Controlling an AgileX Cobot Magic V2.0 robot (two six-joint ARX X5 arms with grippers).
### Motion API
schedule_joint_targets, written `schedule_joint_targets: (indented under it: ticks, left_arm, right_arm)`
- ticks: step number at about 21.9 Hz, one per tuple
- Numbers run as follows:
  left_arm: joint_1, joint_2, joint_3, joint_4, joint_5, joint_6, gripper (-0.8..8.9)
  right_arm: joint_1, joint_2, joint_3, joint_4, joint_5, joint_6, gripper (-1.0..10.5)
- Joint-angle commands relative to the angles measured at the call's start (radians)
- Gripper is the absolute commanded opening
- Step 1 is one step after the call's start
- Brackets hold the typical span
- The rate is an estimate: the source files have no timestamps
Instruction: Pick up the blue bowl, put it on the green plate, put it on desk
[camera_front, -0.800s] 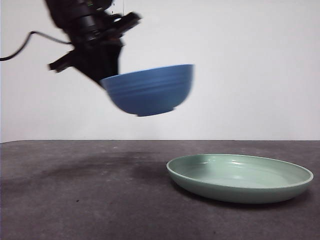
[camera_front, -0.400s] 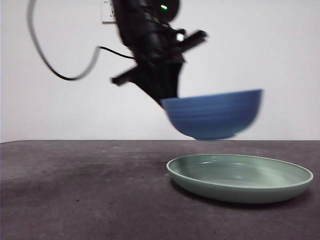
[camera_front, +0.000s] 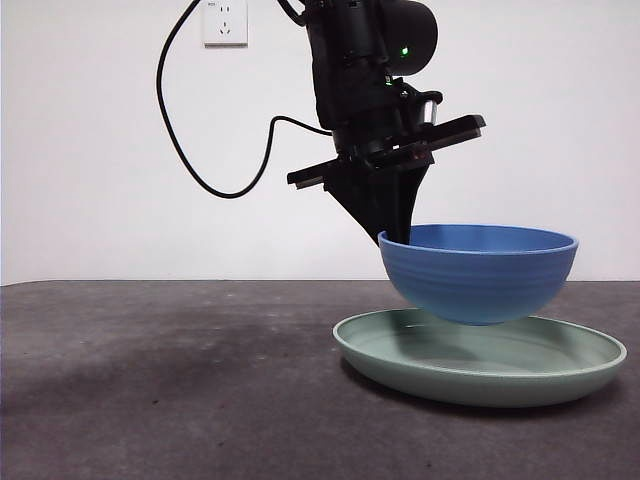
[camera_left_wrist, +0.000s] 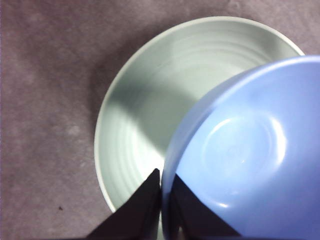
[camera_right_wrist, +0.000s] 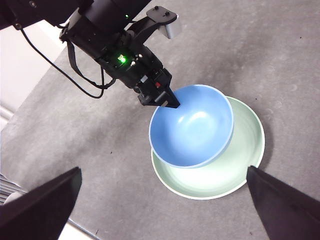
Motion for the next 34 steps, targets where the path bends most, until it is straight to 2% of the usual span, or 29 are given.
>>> schedule_joint_targets:
  ticks: [1,12,13,16,17,23,31,34]
  left_arm:
    - [-0.010,0.055,0.032,-0.008,-0.001,0.009,0.15]
    - [-0.003,0.105,0.034,0.005,-0.001,0.016,0.41]
    - [-0.002,0.105,0.037,0.006,-0.001,0.018,0.97]
    - [0.002,0.105,0.079,-0.011,-0.001,0.039,4.56]
    - [0.002,0.105,0.104,-0.026,-0.001,0.042,5.20]
    - [0.002,0.051,0.347,-0.198,0.011,0.087,5.32]
    - [0.012,-0.296,0.341,-0.282,0.015,0.127,5.32]
    - [0.020,-0.449,0.277,-0.289,0.015,0.129,5.31]
  right_arm:
    - [-0.001,0.003,0.019,0.003,0.000,-0.009,5.5]
    - [-0.001,0.003,0.019,-0.002,0.000,-0.010,5.5]
    - [-0.001,0.003,0.019,-0.002,0.000,-0.010,5.5]
    - [-0.001,0.003,0.019,-0.002,0.000,-0.011,5.5]
    - [-0.001,0.003,0.019,-0.002,0.000,-0.011,5.5]
    - [-0.001,0.003,0.019,-0.002,0.000,-0.011,5.5]
    - [-0.001,0.003,0.019,-0.003,0.018,-0.011,5.5]
    - [-0.001,0.003,0.019,-0.015,0.034,-0.011,5.5]
